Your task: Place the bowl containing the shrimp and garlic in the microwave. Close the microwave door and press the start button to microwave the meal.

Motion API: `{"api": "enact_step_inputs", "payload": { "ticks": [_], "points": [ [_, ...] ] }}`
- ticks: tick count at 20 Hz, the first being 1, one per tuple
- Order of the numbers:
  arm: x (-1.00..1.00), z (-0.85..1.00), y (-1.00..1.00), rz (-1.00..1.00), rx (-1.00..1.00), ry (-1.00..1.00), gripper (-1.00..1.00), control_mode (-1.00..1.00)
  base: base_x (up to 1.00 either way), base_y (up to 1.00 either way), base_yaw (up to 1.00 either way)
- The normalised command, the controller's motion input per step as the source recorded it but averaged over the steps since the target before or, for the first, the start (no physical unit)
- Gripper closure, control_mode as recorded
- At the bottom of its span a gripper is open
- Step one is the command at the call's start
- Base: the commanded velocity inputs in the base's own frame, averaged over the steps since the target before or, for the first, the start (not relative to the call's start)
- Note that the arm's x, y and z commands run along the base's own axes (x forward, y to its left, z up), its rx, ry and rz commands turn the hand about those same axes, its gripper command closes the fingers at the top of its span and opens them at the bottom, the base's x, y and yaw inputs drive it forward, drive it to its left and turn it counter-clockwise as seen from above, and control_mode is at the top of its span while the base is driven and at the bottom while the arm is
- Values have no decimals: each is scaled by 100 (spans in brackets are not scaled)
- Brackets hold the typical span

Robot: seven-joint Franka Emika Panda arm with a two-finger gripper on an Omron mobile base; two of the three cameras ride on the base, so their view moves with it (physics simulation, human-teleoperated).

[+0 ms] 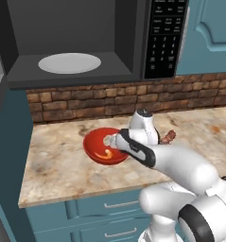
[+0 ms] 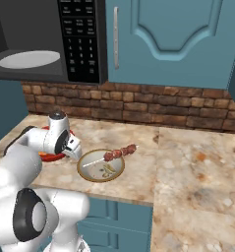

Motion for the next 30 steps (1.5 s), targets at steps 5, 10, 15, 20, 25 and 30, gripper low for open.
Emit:
{"api": "enact_step_inputs", "payload": {
  "ticks": [5,10,15,20,25,30],
  "points": [
    [-29,58,0,0,0,-11,100,-100,0,0,0],
    [-39,65,-16,0,0,-1,100,-100,0,0,0],
    [-38,54,-14,0,0,-1,100,-100,0,0,0],
    [-31,52,-3,0,0,-1,100,-100,0,0,0],
    [-28,54,-1,0,0,-2,100,-100,0,0,0],
    [-10,46,2,0,0,0,100,-100,0,0,0]
  ]
}}
